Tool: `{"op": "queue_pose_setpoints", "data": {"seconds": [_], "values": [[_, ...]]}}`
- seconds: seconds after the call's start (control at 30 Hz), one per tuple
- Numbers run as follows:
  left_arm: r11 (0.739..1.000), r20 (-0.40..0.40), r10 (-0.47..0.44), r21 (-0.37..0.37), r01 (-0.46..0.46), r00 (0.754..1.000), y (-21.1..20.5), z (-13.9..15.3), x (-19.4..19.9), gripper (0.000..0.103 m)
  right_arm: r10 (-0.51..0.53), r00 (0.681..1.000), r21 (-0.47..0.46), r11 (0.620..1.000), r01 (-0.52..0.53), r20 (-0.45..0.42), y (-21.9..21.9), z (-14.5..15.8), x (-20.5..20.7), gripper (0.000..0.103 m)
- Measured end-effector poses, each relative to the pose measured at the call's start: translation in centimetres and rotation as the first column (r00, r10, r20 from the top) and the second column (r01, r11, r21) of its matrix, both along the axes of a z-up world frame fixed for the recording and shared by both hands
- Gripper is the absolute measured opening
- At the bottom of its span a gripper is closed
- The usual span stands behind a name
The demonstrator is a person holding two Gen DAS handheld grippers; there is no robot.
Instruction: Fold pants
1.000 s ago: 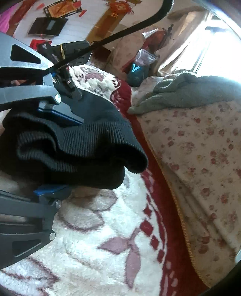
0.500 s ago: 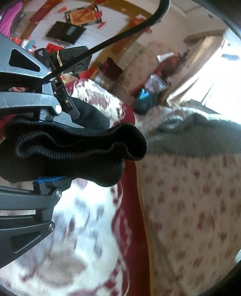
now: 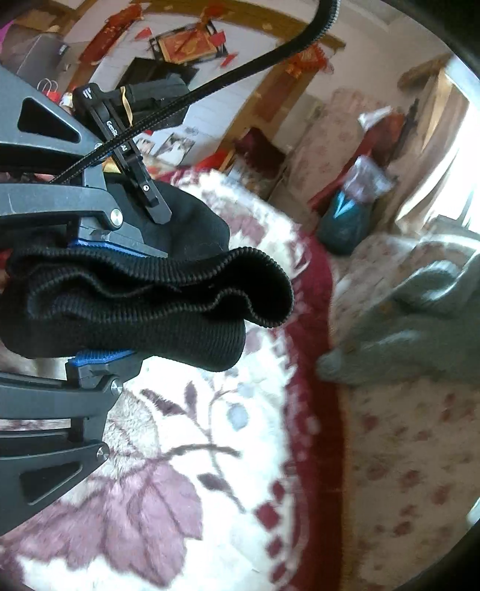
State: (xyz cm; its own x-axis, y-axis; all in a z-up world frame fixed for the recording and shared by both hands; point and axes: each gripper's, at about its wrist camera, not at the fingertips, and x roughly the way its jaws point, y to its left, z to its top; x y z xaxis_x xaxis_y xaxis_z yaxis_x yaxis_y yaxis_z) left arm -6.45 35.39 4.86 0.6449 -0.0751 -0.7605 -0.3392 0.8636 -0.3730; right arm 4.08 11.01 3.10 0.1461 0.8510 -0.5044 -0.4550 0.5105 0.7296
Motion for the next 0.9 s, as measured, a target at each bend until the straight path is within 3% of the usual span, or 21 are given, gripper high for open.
{"op": "queue_pose_setpoints", "data": {"seconds": [0.03, 0.17, 0.23, 0.3, 0.53, 0.9], "values": [[0.999, -0.019, 0.020, -0.024, -0.020, 1.000, 0.5, -1.2, -0.1, 0.040, -0.006, 1.000, -0.039, 0.999, 0.006, -0.011, 0.2, -0.8, 0.2, 0.044], [0.993, -0.019, 0.090, -0.072, -0.091, 0.996, 1.8, -2.8, -1.0, 0.082, -0.030, 0.999, -0.103, 0.994, 0.028, -0.018, -0.6, -1.7, 0.7, 0.056], [0.988, -0.031, 0.107, -0.111, -0.110, 0.994, 2.5, -3.3, -1.6, 0.084, -0.033, 0.999, -0.141, 0.989, 0.034, 0.006, -1.0, -0.9, 0.7, 0.056], [0.986, -0.049, 0.126, -0.100, -0.130, 0.991, 2.5, -3.1, -2.0, 0.084, -0.041, 0.998, -0.164, 0.985, 0.048, 0.045, -1.5, 0.5, 0.3, 0.056], [0.972, -0.027, 0.196, 0.135, -0.191, 0.980, -0.5, 0.9, -3.6, 0.083, -0.027, 0.980, -0.199, 0.978, 0.067, 0.196, -2.0, 5.2, -1.8, 0.056], [0.937, 0.053, 0.187, 0.291, -0.195, 0.981, -5.1, 4.1, -4.8, 0.083, 0.041, 0.949, -0.297, 0.953, 0.057, 0.314, 0.6, 6.7, -5.9, 0.056]]}}
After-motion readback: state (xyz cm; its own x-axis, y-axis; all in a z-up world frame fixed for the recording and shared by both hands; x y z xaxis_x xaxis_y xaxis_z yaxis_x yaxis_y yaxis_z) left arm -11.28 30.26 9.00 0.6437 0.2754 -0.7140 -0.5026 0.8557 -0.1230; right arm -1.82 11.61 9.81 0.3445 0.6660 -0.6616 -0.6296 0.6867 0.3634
